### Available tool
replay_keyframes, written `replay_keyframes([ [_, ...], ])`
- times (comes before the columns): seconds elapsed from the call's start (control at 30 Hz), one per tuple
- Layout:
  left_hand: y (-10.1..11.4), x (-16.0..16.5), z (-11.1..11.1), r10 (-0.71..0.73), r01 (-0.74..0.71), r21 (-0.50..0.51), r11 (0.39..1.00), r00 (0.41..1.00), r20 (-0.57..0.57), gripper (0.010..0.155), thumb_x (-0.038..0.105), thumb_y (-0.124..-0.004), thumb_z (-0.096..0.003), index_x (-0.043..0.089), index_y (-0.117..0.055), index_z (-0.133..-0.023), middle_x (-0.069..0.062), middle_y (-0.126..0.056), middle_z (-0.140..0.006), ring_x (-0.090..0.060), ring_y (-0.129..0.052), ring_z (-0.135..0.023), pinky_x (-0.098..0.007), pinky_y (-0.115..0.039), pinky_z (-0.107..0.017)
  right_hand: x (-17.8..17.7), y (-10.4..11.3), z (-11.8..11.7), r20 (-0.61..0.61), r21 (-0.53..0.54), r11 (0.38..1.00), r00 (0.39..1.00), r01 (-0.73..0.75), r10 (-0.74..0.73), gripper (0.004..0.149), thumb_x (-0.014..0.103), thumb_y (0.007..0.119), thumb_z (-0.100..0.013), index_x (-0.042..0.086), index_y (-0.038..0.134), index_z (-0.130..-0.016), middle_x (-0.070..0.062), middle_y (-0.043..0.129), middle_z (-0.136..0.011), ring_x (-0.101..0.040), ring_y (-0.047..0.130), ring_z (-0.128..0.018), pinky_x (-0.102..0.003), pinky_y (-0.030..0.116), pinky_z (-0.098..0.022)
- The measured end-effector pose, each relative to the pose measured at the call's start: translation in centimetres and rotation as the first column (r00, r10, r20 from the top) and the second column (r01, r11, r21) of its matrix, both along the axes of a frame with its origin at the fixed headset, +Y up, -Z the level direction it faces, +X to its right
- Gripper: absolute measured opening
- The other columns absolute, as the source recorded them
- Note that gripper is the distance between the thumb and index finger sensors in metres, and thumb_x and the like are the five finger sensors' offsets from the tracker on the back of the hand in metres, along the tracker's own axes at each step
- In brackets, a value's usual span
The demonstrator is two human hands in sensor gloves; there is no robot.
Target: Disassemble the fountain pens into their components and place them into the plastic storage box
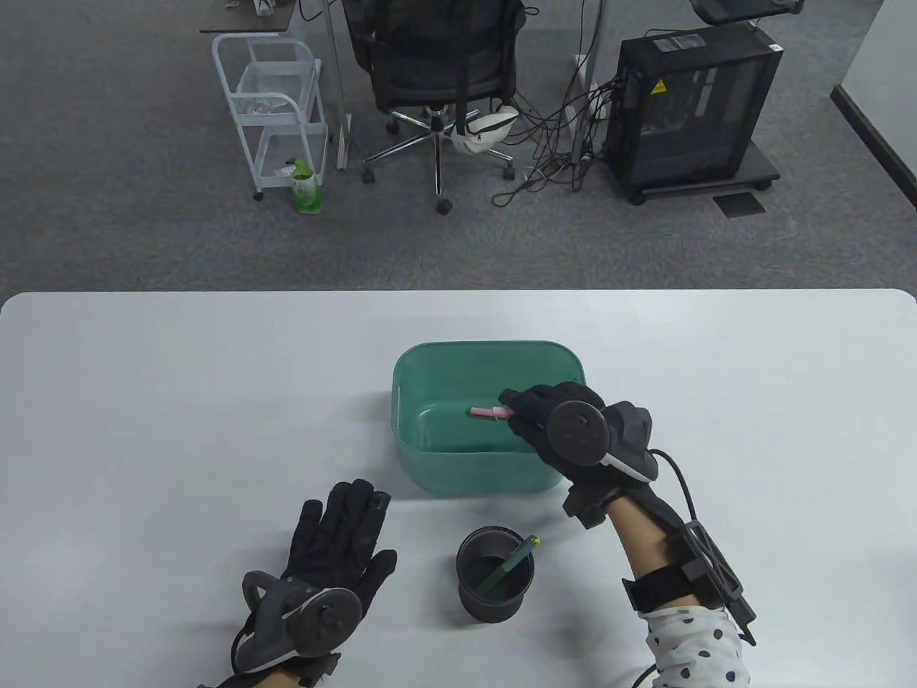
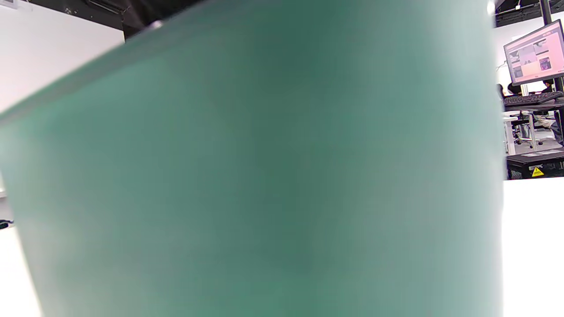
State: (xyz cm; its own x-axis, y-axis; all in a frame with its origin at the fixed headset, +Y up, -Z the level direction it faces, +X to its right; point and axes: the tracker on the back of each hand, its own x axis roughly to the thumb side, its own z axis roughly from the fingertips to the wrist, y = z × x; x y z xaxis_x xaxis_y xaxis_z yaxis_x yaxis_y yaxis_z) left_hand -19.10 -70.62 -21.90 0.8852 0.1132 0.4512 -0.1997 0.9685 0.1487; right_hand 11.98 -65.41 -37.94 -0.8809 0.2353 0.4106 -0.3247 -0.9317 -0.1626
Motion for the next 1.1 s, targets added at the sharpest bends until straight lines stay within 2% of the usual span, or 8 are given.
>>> replay_keyframes([
  [0.37,0.0,0.0,0.0,-0.004,0.004,-0.006,1.0,1.0,0.0,0.07,0.051,-0.041,-0.0684,0.013,-0.034,-0.127,-0.016,-0.038,-0.134,-0.039,-0.035,-0.122,-0.057,-0.023,-0.087,-0.5,-0.5,0.0,-0.009,-0.015,0.999,0.999,-0.032,0.032,0.044,0.046,0.073,-0.055,0.036,0.08,-0.097,0.007,0.084,-0.094,-0.015,0.084,-0.084,-0.046,0.058,-0.078],
  [0.6,-0.1,0.1,0.0,-0.006,0.006,-0.011,1.0,1.0,0.0,0.071,0.051,-0.041,-0.0683,0.013,-0.034,-0.127,-0.016,-0.038,-0.134,-0.039,-0.035,-0.122,-0.057,-0.023,-0.087,-0.3,-0.5,0.0,-0.007,-0.011,0.999,0.999,-0.038,0.038,0.05,0.048,0.071,-0.055,0.035,0.072,-0.104,0.005,0.075,-0.104,-0.018,0.078,-0.094,-0.046,0.054,-0.08],
  [0.87,-0.1,0.1,-0.1,-0.01,0.01,-0.019,1.0,1.0,-0.002,0.071,0.051,-0.041,-0.0683,0.013,-0.034,-0.127,-0.017,-0.038,-0.134,-0.04,-0.035,-0.122,-0.058,-0.023,-0.087,0.2,-0.2,0.5,-0.017,0.017,0.998,0.998,-0.055,0.055,0.058,0.051,0.064,-0.057,0.034,0.06,-0.112,0.003,0.057,-0.119,-0.021,0.061,-0.109,-0.047,0.042,-0.085],
  [1.1,-0.1,0.1,-0.1,-0.01,0.01,-0.019,1.0,1.0,0.002,0.071,0.052,-0.041,-0.0683,0.013,-0.034,-0.127,-0.017,-0.038,-0.134,-0.04,-0.035,-0.122,-0.057,-0.023,-0.087,1.4,0.4,1.9,0.009,0.019,0.998,0.998,-0.061,0.061,0.065,0.053,0.06,-0.057,0.031,0.049,-0.118,-0.001,0.04,-0.124,-0.025,0.044,-0.115,-0.047,0.033,-0.086],
])
